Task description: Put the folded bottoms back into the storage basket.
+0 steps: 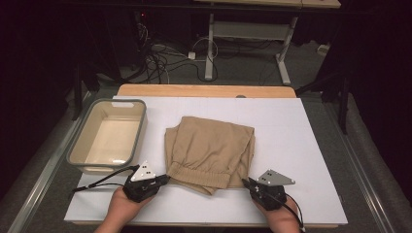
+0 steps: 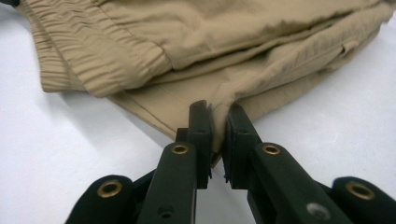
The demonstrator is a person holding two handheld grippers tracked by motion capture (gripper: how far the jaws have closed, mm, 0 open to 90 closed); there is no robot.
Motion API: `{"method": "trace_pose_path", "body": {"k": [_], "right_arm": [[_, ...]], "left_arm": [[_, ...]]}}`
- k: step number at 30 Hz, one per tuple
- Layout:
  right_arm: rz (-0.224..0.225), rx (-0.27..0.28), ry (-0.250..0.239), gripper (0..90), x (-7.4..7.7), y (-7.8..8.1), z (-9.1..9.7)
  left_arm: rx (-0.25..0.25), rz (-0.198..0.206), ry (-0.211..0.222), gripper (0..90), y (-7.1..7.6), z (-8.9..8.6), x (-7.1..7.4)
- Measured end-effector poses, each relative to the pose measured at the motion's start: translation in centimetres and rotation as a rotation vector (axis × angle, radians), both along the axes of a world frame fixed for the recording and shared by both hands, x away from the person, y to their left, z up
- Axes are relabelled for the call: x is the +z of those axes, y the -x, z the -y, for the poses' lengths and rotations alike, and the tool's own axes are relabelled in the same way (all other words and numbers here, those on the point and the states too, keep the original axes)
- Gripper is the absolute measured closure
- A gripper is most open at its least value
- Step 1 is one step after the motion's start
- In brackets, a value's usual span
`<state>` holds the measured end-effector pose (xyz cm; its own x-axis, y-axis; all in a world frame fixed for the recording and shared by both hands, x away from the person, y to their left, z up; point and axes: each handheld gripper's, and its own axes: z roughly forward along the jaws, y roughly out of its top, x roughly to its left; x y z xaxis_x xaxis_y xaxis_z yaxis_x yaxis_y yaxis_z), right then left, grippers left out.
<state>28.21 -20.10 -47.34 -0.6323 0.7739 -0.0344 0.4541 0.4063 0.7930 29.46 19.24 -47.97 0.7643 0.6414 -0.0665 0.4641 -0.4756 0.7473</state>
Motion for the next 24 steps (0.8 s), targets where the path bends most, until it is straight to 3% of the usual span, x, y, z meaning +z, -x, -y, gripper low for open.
{"method": "trace_pose_path", "body": {"k": [10,12,16,18,20,24], "right_arm": [[0.034,0.038,0.004,86.1,0.2,4.6,1.0],[0.028,0.045,0.003,86.7,0.1,5.0,1.1],[0.014,0.071,0.007,87.2,-0.3,4.9,0.8],[0.012,0.077,0.014,86.7,-0.4,4.9,0.7],[0.015,0.078,0.007,81.9,-0.4,5.0,0.7],[0.047,0.075,-0.033,63.2,0.2,5.2,1.0]], "left_arm": [[-0.013,-0.009,-0.002,83.3,1.1,-0.3,0.4],[-0.007,-0.008,-0.001,83.6,1.5,-0.4,0.4],[-0.006,0.002,-0.058,84.9,2.4,-0.5,-0.1],[-0.003,0.004,-0.052,84.8,2.4,-0.6,0.0],[-0.001,0.009,-0.040,84.5,2.5,-0.8,0.3],[0.006,0.032,-0.016,75.9,2.5,-1.1,0.8]]}}
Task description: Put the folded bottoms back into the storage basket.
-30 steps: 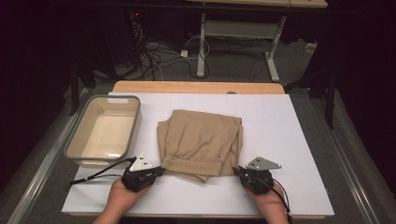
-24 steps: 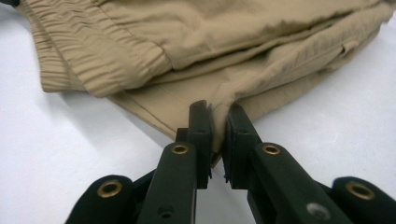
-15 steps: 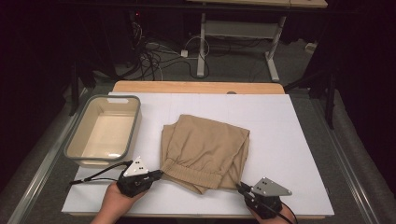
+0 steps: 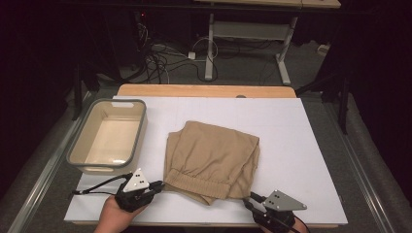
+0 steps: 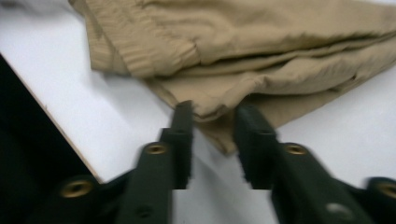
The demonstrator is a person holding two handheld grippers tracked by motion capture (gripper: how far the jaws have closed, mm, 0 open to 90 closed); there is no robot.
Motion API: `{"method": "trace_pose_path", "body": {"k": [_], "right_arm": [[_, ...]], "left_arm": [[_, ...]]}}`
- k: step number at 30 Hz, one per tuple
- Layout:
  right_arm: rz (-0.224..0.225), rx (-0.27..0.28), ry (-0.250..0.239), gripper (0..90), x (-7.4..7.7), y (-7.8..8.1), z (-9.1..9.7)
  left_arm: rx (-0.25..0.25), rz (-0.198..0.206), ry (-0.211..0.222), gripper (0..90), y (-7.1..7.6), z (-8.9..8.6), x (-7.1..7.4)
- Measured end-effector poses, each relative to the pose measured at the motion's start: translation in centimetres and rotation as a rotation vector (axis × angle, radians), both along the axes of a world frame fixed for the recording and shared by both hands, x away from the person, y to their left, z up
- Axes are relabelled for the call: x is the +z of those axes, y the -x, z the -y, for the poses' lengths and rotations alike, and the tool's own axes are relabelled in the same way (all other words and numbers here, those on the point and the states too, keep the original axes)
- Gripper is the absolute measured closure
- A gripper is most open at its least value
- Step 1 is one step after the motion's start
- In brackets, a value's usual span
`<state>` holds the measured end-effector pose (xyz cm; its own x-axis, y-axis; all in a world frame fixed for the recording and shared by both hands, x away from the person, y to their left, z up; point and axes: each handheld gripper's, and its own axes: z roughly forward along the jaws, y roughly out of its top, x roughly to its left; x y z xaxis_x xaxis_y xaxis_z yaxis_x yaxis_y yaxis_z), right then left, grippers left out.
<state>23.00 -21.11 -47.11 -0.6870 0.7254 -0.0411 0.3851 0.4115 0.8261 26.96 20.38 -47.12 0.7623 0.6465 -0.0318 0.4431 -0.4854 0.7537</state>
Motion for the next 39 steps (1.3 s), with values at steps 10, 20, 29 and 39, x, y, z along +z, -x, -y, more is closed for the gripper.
{"method": "trace_pose_path", "body": {"k": [10,20,29,39], "right_arm": [[-0.008,-0.034,-0.039,40.0,-0.4,-0.9,0.9],[0.008,-0.017,0.002,38.9,-0.7,-0.9,0.6],[0.012,-0.025,0.006,38.6,-0.9,-0.9,0.6],[0.025,-0.023,0.012,36.5,-1.0,-1.0,0.3]], "left_arm": [[0.075,0.000,0.130,40.3,-2.0,0.9,0.7],[0.176,-0.103,0.031,28.3,-3.5,2.0,-1.1],[0.183,-0.207,0.108,49.3,-2.7,1.7,-1.7],[0.131,-0.227,0.165,76.6,-2.5,2.1,-1.9]]}}
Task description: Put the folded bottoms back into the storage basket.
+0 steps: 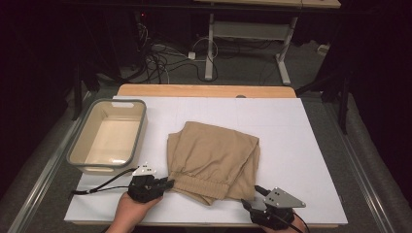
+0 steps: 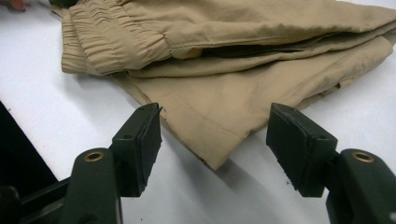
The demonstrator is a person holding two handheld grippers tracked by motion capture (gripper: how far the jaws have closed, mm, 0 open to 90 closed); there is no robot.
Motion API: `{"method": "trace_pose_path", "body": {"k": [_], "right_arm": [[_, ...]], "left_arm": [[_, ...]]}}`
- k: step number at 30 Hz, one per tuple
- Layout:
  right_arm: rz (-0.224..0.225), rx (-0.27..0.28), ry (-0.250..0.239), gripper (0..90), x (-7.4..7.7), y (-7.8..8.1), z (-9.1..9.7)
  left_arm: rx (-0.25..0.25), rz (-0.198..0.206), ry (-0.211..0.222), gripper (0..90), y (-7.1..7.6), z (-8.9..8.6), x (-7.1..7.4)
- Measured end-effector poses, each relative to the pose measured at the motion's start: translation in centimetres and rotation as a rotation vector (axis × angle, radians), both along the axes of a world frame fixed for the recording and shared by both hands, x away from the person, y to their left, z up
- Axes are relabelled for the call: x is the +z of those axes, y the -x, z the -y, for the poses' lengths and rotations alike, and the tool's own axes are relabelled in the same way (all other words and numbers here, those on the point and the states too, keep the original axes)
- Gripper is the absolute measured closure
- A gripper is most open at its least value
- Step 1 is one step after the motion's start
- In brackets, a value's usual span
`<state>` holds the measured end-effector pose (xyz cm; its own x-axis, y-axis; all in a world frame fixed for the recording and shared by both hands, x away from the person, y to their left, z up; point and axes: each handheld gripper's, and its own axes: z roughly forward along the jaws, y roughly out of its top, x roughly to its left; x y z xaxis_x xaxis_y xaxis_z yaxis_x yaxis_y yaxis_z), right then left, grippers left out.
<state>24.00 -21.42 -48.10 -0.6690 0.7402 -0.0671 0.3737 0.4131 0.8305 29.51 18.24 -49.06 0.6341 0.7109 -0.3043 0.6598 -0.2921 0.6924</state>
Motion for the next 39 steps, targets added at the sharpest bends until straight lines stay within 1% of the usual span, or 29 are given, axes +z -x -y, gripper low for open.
{"method": "trace_pose_path", "body": {"k": [3,6,8,9,10,12,13,14,15,17,18,19,21,23,26,29,31,33,35,37,39], "right_arm": [[0.007,-0.001,-0.001,34.5,0.0,0.0,0.0],[0.015,-0.001,-0.002,30.7,0.0,0.0,-0.1],[0.016,0.000,-0.004,29.1,0.0,0.0,-0.1],[0.017,0.000,-0.006,28.2,0.0,0.1,-0.1],[0.019,0.001,-0.008,27.4,0.0,0.1,-0.1],[0.022,0.004,-0.014,26.1,0.0,0.1,0.0],[0.023,0.004,-0.016,25.4,0.0,0.1,0.0],[0.026,0.004,-0.020,24.9,0.0,0.1,0.0],[0.024,0.001,-0.024,24.0,0.0,0.1,0.0],[0.026,-0.004,-0.028,22.1,-0.1,0.0,0.0],[0.027,-0.007,-0.029,21.0,-0.1,0.0,0.0],[0.030,-0.012,-0.032,19.7,-0.1,-0.1,0.0],[0.035,-0.018,-0.040,17.1,0.0,-0.2,0.0],[0.037,-0.029,-0.055,16.0,0.0,-0.3,0.0],[0.040,-0.047,-0.089,11.7,0.2,-0.6,0.0],[0.055,-0.067,-0.082,4.3,0.5,-1.2,-0.2],[0.056,-0.090,-0.097,0.6,0.8,-1.8,-0.3],[0.063,-0.110,-0.106,0.6,1.1,-2.3,-0.3],[0.062,-0.120,-0.100,0.6,1.2,-2.9,-0.4],[0.058,-0.134,-0.084,0.5,1.1,-3.4,-0.5],[0.049,-0.145,-0.077,0.6,1.0,-4.1,-0.6]], "left_arm": [[-0.012,0.018,-0.007,79.1,0.1,0.0,0.0],[-0.027,0.046,-0.022,80.3,0.2,0.0,0.2],[-0.042,0.055,-0.031,80.4,0.2,-0.2,0.4],[-0.049,0.067,-0.039,80.5,0.2,-0.5,0.6],[-0.051,0.075,-0.051,80.5,0.3,-0.7,0.8],[-0.046,0.108,-0.096,80.5,0.5,-1.3,1.2],[-0.049,0.125,-0.127,80.5,0.6,-1.6,1.3],[-0.050,0.133,-0.141,80.5,0.6,-1.8,1.2],[-0.053,0.139,-0.151,80.4,0.6,-1.9,1.1],[-0.055,0.151,-0.155,80.3,0.7,-1.9,0.8],[-0.058,0.162,-0.162,80.2,0.7,-1.9,0.7],[-0.060,0.169,-0.164,80.1,0.7,-1.9,0.6],[-0.067,0.186,-0.154,79.9,0.7,-2.0,0.3],[-0.068,0.175,-0.136,79.8,0.6,-2.2,0.2],[-0.068,0.175,-0.134,79.7,0.6,-2.2,0.1],[-0.069,0.176,-0.134,79.6,0.6,-2.2,0.1],[-0.070,0.175,-0.132,79.6,0.6,-2.2,0.1],[-0.070,0.174,-0.127,79.5,0.5,-2.2,0.1],[-0.072,0.170,-0.121,79.5,0.5,-2.3,0.1],[-0.073,0.161,-0.112,79.4,0.4,-2.4,0.1],[-0.073,0.162,-0.114,79.4,0.4,-2.4,0.1]]}}
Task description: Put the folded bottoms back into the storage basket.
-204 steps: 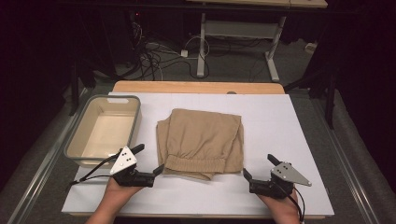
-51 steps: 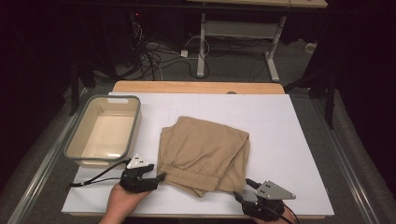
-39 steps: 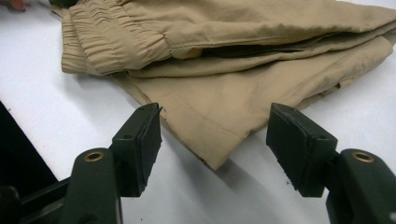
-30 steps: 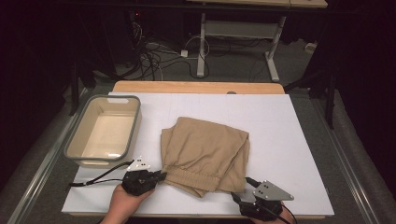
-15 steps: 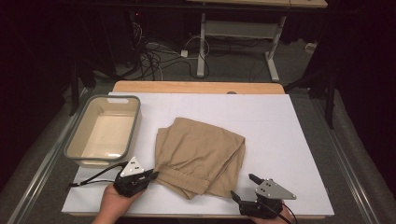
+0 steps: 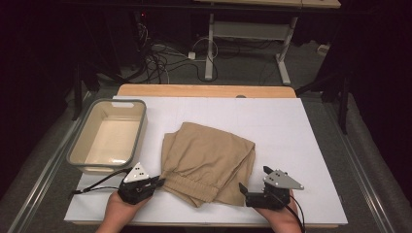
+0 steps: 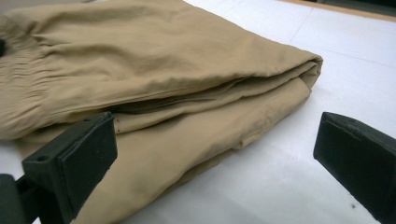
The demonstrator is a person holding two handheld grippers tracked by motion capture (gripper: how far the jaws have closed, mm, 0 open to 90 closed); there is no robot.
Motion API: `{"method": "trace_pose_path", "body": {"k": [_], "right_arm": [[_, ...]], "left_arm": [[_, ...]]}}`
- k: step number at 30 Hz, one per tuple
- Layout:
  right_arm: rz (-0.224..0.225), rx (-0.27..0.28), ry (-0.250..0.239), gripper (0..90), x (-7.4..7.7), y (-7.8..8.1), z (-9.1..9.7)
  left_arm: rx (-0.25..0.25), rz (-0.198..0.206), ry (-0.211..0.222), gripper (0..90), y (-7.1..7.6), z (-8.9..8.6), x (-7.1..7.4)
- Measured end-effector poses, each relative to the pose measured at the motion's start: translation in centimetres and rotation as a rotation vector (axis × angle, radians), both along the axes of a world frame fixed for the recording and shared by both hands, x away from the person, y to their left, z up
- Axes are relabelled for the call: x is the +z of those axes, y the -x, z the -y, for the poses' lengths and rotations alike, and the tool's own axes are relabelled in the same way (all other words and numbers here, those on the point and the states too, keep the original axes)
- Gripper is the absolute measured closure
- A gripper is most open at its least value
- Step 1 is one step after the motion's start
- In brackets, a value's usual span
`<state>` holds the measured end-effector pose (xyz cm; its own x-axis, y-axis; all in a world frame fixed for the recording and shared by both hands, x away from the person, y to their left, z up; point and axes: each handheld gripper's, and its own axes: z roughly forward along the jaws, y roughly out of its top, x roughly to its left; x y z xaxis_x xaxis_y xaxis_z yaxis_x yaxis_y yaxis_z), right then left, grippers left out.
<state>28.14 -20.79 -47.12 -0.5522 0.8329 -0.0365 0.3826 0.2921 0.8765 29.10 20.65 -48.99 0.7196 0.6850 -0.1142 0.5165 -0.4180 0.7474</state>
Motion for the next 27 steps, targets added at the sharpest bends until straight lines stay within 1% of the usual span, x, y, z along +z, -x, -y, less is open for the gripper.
{"method": "trace_pose_path", "body": {"k": [2,4,8,12,16,19,22,24,27], "right_arm": [[-0.003,-0.015,0.001,0.6,0.0,-0.7,0.0],[-0.013,-0.031,-0.011,0.6,0.0,-1.6,0.0],[-0.030,-0.056,-0.009,0.6,0.1,-3.3,0.2],[-0.037,-0.066,0.002,0.8,0.5,-5.1,0.0],[-0.037,-0.063,0.010,2.1,0.8,-6.6,-0.4],[-0.046,-0.070,0.002,5.2,0.9,-7.7,-0.6],[-0.066,-0.079,-0.001,9.1,0.8,-8.9,-0.7],[-0.077,-0.094,-0.007,13.3,0.8,-9.7,-0.6],[-0.111,-0.130,-0.016,20.1,0.5,-10.8,-0.3]], "left_arm": [[0.000,0.001,0.000,79.5,0.0,0.0,0.0],[0.000,0.001,0.000,79.4,0.0,0.0,0.0],[0.001,0.000,0.001,79.2,0.0,0.0,0.0],[0.001,0.001,-0.001,79.1,0.0,0.0,0.0],[0.001,0.002,-0.001,79.1,0.0,0.0,0.0],[0.000,0.003,-0.001,79.1,0.0,0.0,0.0],[0.001,0.002,0.001,79.1,0.0,0.0,0.0],[0.001,0.001,0.001,79.1,0.0,0.0,0.0],[0.000,0.001,0.000,79.1,0.0,0.0,0.0]]}}
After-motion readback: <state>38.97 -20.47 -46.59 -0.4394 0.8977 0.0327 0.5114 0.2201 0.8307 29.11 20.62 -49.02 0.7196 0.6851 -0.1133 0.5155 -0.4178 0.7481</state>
